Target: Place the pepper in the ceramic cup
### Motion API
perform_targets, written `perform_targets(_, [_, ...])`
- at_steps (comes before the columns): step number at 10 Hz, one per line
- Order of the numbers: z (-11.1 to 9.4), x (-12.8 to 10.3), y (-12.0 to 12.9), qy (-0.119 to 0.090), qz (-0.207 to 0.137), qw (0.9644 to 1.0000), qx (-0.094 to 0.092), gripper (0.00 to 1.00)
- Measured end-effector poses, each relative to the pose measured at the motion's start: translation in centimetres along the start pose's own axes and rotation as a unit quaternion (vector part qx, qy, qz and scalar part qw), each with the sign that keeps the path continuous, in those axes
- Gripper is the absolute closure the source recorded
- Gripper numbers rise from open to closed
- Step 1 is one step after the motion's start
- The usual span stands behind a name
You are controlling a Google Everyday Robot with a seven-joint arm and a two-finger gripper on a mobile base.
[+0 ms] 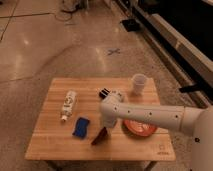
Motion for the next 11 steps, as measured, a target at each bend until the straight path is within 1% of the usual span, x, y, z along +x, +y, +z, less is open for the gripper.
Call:
perform_targets(1, [-0.5, -0.1, 0.0, 0.001, 0.001, 1.0000, 0.000, 1.00])
perform_targets(4, [-2.0, -0.6, -0.8, -0.006, -0.004, 1.0000, 0.006, 1.00])
perform_targets(7, [-4.7, -0.3, -1.8, -0.007, -0.019, 0.9997, 0.011, 1.00])
perform_targets(8, [-6.3, 0.1, -2.8, -0.004, -0.029, 0.9994, 0.017, 1.00])
perform_targets(10, [-9.8, 2.1, -4.4, 0.010, -0.039, 0.9989, 0.024, 1.00])
perform_targets(11, [-12.5, 4.2, -5.6, 0.026, -0.040, 0.9984, 0.031, 1.00])
